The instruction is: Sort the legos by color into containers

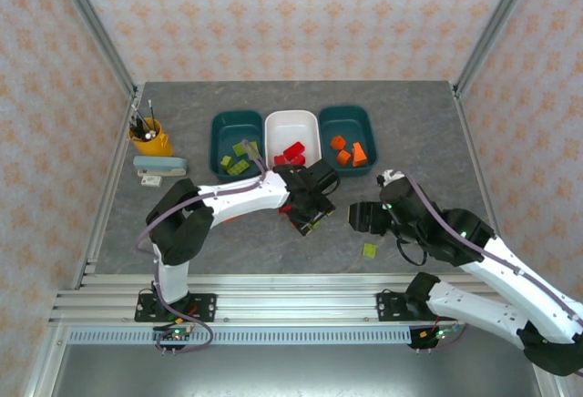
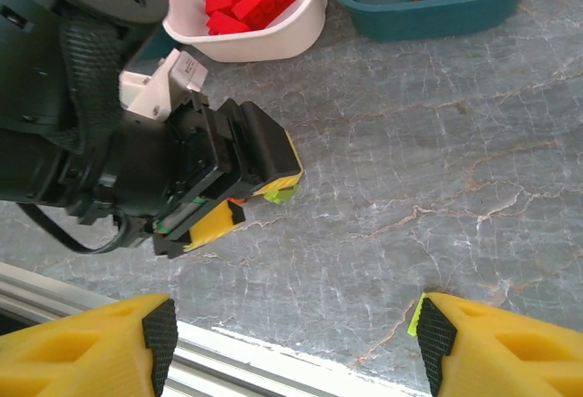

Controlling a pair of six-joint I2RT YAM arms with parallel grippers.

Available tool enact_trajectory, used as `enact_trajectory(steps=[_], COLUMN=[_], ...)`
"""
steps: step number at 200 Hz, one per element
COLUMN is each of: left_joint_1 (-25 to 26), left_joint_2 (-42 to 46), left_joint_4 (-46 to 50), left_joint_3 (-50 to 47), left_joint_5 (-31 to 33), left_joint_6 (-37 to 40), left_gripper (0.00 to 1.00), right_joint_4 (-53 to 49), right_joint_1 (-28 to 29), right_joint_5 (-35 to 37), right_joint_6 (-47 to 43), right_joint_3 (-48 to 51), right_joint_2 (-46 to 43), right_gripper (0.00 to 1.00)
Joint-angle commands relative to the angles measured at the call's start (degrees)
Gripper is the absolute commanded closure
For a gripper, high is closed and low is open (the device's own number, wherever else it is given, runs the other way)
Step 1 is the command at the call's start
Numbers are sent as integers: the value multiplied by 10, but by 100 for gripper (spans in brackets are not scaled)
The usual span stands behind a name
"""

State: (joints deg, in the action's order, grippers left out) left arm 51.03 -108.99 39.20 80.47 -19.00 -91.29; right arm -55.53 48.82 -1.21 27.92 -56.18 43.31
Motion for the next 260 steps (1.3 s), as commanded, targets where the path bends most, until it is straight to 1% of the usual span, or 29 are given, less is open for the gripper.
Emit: enact_trajectory(steps=[1, 42, 98, 151, 172, 205, 230, 260], left_joint_1=[2, 2, 2, 0, 0, -1, -2, -11], left_joint_2=[-19, -59, -79, -85, -90, -92, -86, -57], left_joint_4=[-3, 15, 27, 36, 23, 27, 48, 98], left_joint_3=[15, 52, 51, 51, 47, 56, 85, 132], left_joint_5=[40, 56, 63, 76, 72, 76, 87, 116], left_joint_6=[-62, -75, -82, -71, -66, -48, -18, 49], left_gripper=[41, 46, 56, 56, 63, 73, 75, 76], right_joint_4=[-17, -10, 3, 10, 12, 16, 21, 30], right_joint_1=[0, 0, 0, 0, 0, 0, 0, 0], right_joint_5=[19, 15, 9, 8, 9, 7, 4, 9], right_joint_6=[14, 18, 18, 19, 19, 18, 14, 2], right_joint_3=[8, 17, 26, 30, 32, 31, 27, 6], right_joint_2=[-12, -19, -17, -15, -13, -11, -11, -11], right_gripper=[28, 28, 27, 28, 27, 27, 27, 27])
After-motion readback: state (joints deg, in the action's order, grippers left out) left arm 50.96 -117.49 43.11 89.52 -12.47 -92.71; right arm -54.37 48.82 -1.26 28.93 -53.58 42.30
